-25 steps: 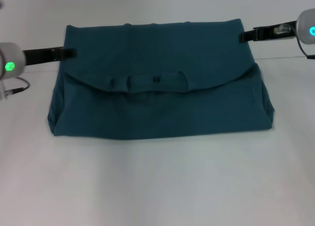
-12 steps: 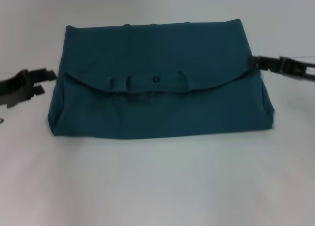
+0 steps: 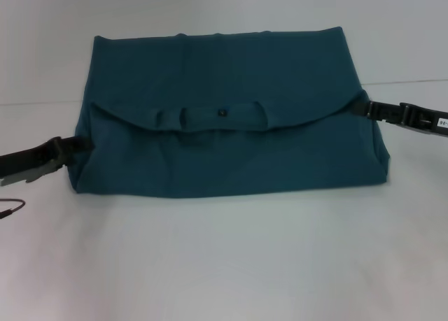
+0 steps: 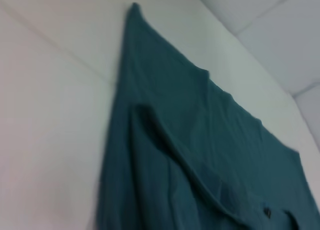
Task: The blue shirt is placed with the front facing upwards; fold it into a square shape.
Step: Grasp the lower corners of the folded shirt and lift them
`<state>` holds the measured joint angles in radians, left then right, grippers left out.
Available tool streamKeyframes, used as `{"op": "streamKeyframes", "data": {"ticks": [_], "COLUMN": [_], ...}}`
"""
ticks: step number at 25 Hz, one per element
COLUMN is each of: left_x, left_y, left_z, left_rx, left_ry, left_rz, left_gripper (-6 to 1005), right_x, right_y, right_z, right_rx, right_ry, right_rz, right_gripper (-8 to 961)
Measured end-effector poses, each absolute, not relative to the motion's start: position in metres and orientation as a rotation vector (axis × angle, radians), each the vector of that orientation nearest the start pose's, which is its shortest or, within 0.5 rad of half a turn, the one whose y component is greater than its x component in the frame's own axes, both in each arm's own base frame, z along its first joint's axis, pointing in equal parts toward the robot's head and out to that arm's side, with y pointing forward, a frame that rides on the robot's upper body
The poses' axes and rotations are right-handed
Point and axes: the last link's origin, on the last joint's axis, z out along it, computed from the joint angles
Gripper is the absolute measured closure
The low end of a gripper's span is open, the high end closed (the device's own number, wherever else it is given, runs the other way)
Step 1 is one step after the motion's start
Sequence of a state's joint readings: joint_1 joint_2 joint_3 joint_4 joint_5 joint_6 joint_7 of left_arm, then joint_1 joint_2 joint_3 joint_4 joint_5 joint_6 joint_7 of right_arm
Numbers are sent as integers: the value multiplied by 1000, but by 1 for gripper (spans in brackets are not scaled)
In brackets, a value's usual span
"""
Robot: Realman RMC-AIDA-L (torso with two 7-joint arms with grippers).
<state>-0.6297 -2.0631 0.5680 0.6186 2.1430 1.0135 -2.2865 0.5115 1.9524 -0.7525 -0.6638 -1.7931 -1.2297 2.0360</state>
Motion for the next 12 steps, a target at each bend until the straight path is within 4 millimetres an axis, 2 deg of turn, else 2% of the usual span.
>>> {"op": "streamKeyframes", "data": {"ticks": [4, 12], "left_x": [-303, -309], "left_y": [406, 406], "left_z": [19, 6], "left_rx": [-1915, -1970], "left_ry": [-1555, -1469], "left_rz": [-604, -435], "left_gripper": [404, 453], "right_x": [298, 301], "right_y": [383, 382], "right_z": [71, 74], "right_rx": [-2105, -2097], "right_ry": [1382, 1385], "right_rz": [824, 822], "right_gripper": [326, 326]}}
